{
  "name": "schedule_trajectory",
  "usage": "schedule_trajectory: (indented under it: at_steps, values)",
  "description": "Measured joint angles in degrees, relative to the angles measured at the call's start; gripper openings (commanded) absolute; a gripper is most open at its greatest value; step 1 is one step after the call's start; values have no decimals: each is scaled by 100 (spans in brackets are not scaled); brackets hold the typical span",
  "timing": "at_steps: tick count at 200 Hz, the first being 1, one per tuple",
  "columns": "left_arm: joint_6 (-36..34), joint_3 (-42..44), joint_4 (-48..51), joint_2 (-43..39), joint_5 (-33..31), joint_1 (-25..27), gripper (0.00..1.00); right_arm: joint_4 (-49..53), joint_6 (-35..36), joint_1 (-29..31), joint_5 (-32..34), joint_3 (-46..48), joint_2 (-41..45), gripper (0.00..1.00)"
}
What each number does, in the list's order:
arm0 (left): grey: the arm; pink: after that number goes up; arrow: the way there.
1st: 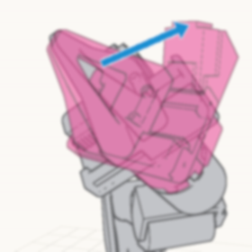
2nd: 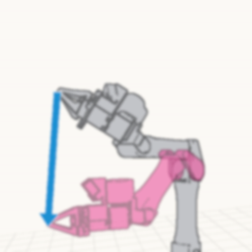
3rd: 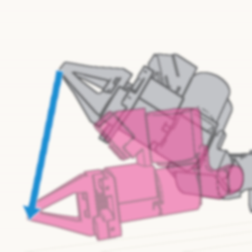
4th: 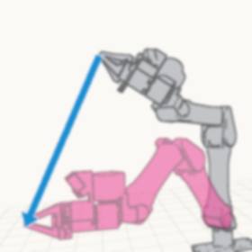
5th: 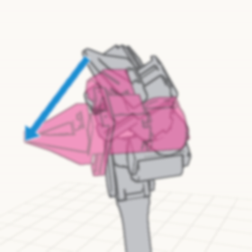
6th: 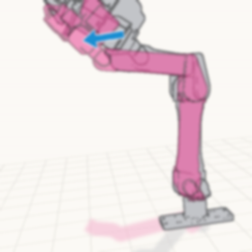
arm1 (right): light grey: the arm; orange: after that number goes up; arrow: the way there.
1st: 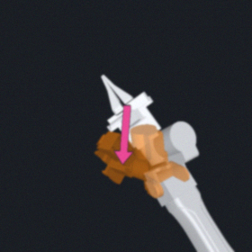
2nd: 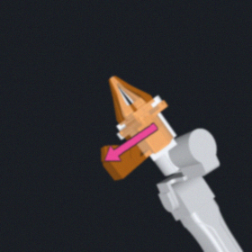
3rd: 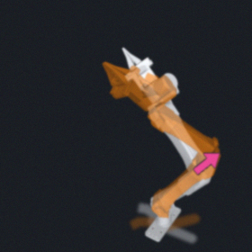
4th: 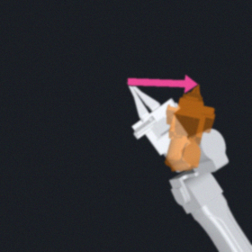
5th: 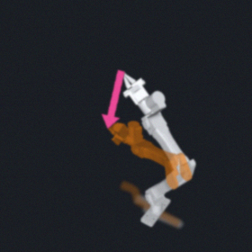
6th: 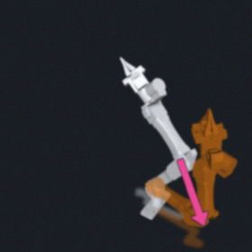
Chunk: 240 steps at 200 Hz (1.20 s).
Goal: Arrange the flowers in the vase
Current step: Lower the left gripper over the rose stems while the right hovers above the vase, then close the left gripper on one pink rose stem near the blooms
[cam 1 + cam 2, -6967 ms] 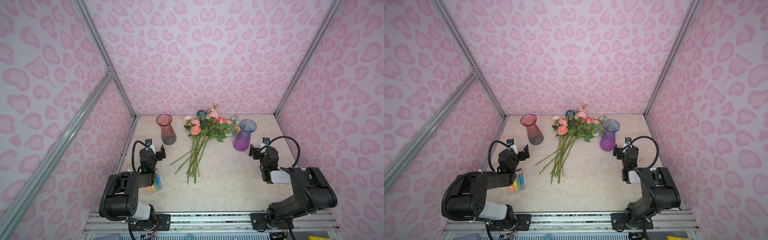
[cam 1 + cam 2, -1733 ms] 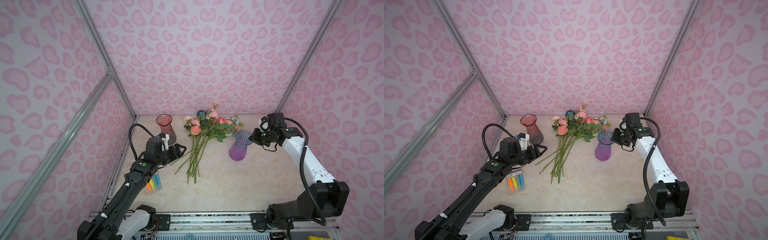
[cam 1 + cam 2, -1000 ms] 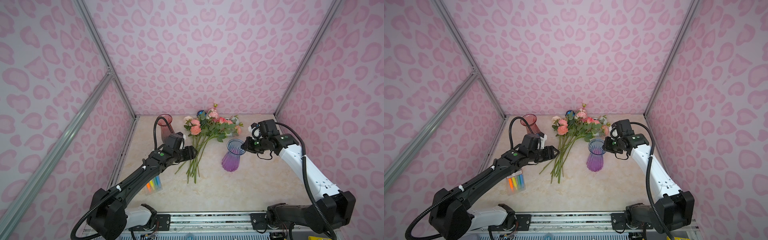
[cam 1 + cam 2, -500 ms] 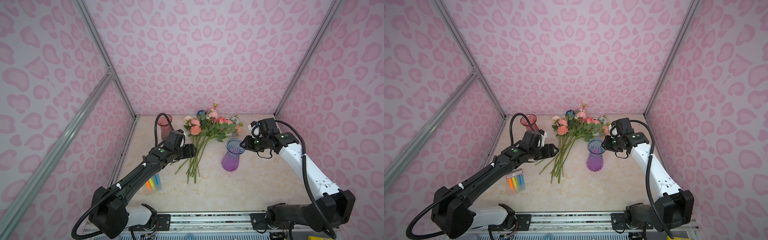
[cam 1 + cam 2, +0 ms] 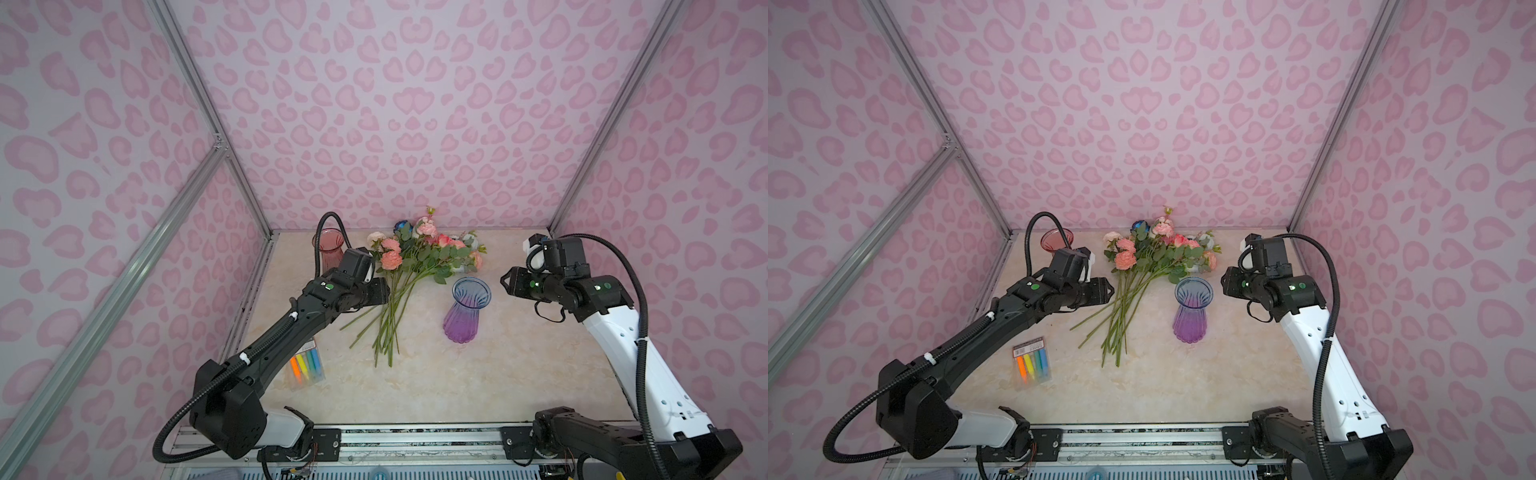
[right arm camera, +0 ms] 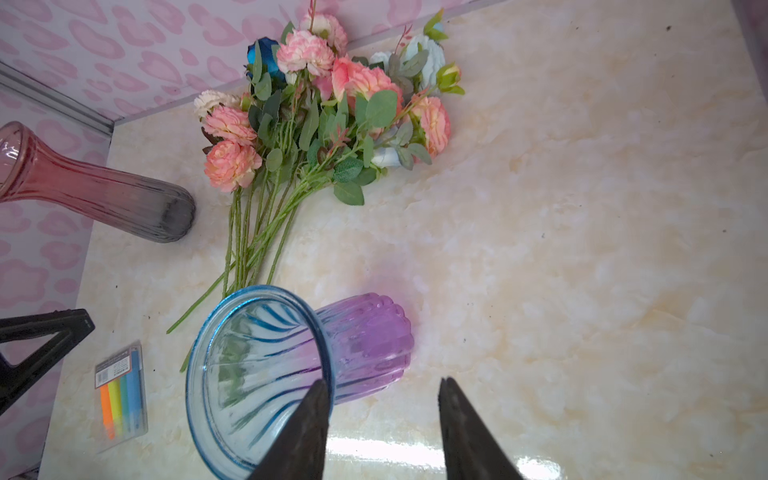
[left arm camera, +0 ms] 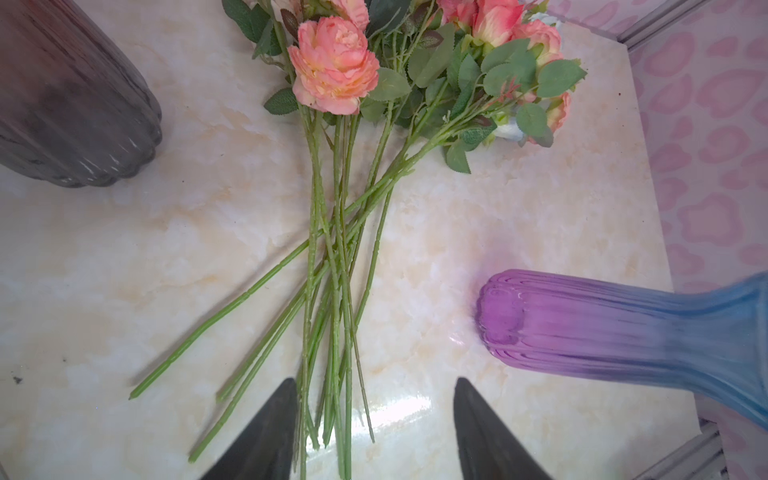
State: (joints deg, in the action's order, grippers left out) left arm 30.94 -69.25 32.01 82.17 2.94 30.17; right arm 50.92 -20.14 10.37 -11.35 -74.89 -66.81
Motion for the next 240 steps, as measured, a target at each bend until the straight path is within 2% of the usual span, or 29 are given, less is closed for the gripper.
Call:
schedule_trajectory:
  at_steps: [33,47,59,64,84,121,201,240]
  values:
    - [-153,-514,111,887,-282,0,40,-264,-9,-2,131,264,542,39]
    - [-310,-833,177,1373,-424,9,39,-525,-39,-2,197,520,811,39]
    - [-426,-1086,197,1757,-586,17,37,-785,-85,-2,256,758,999,41]
    - [-470,-1167,212,1880,-647,22,33,-907,-103,-2,271,874,1078,42]
    - [-721,-1432,238,2365,-911,31,31,-1305,-188,-4,343,1316,1355,44]
    - [-968,-1770,254,3069,-1331,31,23,-1635,-323,-15,269,1768,1471,43]
    - [-1132,-2092,76,3716,-1423,31,23,-1738,-297,-15,236,1867,1480,43]
    - [-1130,-2162,22,3864,-1429,31,19,-1746,-295,-15,273,1908,1495,43]
